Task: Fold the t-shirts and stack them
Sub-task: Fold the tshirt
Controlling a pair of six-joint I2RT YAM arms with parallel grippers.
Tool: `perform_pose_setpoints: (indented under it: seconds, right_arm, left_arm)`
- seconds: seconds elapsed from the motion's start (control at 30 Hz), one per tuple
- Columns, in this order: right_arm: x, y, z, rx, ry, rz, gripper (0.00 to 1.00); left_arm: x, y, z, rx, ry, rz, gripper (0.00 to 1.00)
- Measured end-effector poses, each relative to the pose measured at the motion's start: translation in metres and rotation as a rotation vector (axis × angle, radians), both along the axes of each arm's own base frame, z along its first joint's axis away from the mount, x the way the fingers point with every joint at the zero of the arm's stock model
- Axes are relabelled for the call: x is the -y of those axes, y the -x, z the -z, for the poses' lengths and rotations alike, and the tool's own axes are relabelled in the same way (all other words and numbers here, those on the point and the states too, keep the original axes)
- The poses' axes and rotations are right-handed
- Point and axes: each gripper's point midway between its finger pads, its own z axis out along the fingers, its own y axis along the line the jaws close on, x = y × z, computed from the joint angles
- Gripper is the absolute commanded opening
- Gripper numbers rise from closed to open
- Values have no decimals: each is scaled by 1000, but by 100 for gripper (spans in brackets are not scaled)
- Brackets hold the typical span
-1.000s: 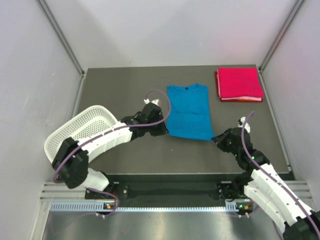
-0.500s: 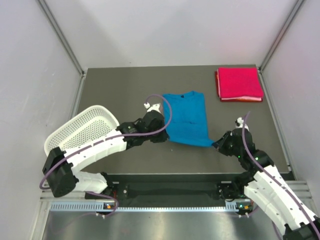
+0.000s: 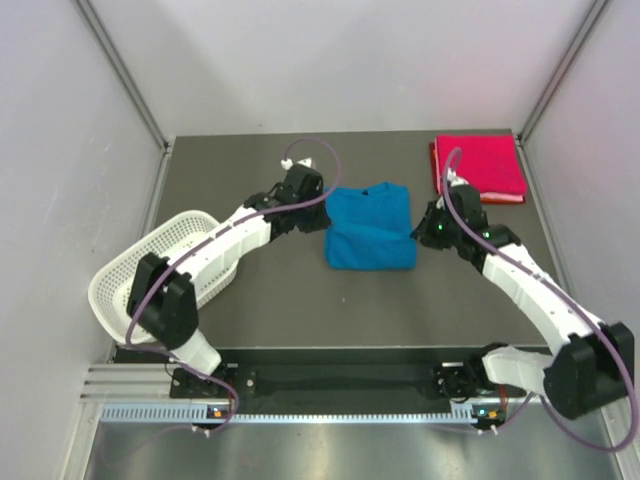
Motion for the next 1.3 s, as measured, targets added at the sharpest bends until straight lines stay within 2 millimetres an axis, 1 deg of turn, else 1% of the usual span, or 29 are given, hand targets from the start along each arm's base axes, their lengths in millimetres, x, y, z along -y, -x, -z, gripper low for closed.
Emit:
perform_pose_setpoints:
  seconds: [0.2,0.27,0.3,0.33,0.43,0.6,0.73,0.9,1.03,1.07,1.17,1.3]
  right_arm:
    - [2,-62,-15,24,10,-11,0]
    - [4,-80,-14,25,10,-14,0]
    - [4,-88,-14,28,11,-17,0]
    - [5,-97,-12,27,12,-26,0]
    - [3,-119,-3,16,5,-50,0]
    - [0,-147,15,-7,-15,-75,0]
    - [-2,-163,20,-2,-29,-82,0]
    - [-3,-178,20,12,-43,-87,0]
    - [1,-187,22,24,-47,-75,0]
    - [2,-188,23,25,-49,-70,2]
    - [5,-193,29,17,-54,-60,6]
    - [5,-211,41,14,-63,-59,8]
  left_arm:
    - [-5,-67,7,-23,39,-19,0]
    - [-5,-88,7,-20,56,-19,0]
    - [-1,-99,7,-15,74,-9,0]
    - [-3,-108,8,-11,86,-12,0]
    - [-3,-129,13,2,113,5,0]
    - [-3,-155,22,10,140,23,0]
    - [0,-175,25,40,158,34,0]
    - [2,-191,33,70,172,46,0]
    - [6,-205,42,96,194,64,0]
    - [7,-208,45,101,198,68,0]
    - [10,-216,53,104,200,69,0]
    - [11,-225,67,110,189,54,0]
